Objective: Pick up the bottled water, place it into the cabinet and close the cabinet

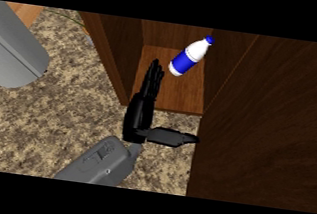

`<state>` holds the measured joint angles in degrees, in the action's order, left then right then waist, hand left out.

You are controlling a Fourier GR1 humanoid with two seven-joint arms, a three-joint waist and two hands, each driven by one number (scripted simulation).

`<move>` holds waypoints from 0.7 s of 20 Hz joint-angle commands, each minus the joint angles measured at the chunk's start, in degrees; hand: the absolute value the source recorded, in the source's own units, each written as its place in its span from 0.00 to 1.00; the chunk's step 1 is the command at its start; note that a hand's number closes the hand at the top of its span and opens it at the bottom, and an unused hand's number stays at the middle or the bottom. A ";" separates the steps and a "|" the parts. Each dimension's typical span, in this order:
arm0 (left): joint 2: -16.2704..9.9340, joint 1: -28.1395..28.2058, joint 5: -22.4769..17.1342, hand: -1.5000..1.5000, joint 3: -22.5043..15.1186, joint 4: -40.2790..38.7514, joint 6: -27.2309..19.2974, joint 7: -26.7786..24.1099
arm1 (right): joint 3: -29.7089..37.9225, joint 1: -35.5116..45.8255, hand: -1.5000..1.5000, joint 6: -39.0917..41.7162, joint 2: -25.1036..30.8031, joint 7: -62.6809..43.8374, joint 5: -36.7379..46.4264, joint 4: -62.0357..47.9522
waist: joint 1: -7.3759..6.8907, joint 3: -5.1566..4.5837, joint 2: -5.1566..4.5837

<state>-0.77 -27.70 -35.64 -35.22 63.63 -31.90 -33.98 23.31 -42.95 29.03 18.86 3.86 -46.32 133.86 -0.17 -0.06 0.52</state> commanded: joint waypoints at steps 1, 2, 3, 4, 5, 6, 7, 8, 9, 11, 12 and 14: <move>-2.74 9.17 0.66 0.00 -2.96 8.96 1.63 -0.17 | 1.67 -1.38 0.00 -2.07 -0.50 -2.93 0.07 9.21 | -0.03 0.00 -0.15; -0.59 11.73 1.25 0.00 -5.99 9.69 0.50 -0.26 | 0.38 -3.02 0.00 -2.14 -1.96 -2.84 2.24 10.88 | 0.19 -0.02 -0.06; -4.64 10.32 1.25 1.00 -5.12 13.42 1.81 2.76 | -0.51 -0.43 0.00 -3.00 -0.46 -4.21 1.72 10.27 | -0.24 0.00 -0.19; -5.21 14.18 1.66 1.00 -7.54 17.37 1.30 2.74 | 0.12 -2.50 1.00 -1.03 -0.99 -3.32 1.02 9.60 | -0.10 0.01 0.00; -7.36 14.07 1.15 1.00 -6.79 16.97 4.10 2.61 | -0.37 -4.57 1.00 2.13 -0.62 -3.14 1.75 10.43 | 0.44 0.00 -0.01; -8.38 14.51 2.40 1.00 -7.86 19.34 3.16 3.25 | 1.29 -0.53 1.00 -0.05 2.95 -4.49 -1.17 8.96 | -0.26 0.00 -0.17; -10.69 17.79 1.78 1.00 -7.65 20.77 5.57 1.56 | 1.18 -1.55 1.00 2.82 1.80 -2.85 1.17 8.35 | 0.00 0.00 -0.11; -10.40 19.98 3.48 1.00 -10.34 23.89 1.86 2.76 | 0.24 -3.50 1.00 1.57 1.17 -4.11 1.20 11.75 | -0.01 -0.01 0.04; -11.61 21.25 3.63 1.00 -9.70 23.12 3.80 0.97 | -0.50 -2.17 1.00 3.27 1.57 -3.86 0.87 9.85 | 0.12 0.00 -0.18; -13.92 22.20 3.77 1.00 -9.85 29.22 2.02 3.73 | -1.25 -4.04 1.00 4.67 3.30 -5.29 0.37 11.14 | 0.14 0.01 0.04; -17.54 24.98 2.42 1.00 -9.38 29.34 6.43 2.48 | -2.69 -2.39 1.00 3.11 2.83 -5.55 1.21 11.92 | -0.18 -0.04 -0.13; -19.33 25.88 3.95 1.00 -8.52 34.14 2.65 4.88 | -2.33 -2.97 1.00 5.81 1.94 -4.50 2.26 9.40 | 0.22 0.04 -0.13</move>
<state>-15.29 -5.62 -32.66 -43.81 90.32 -28.03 -31.32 20.20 -43.64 34.58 21.53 1.61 -46.46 134.29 -0.15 -0.07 0.40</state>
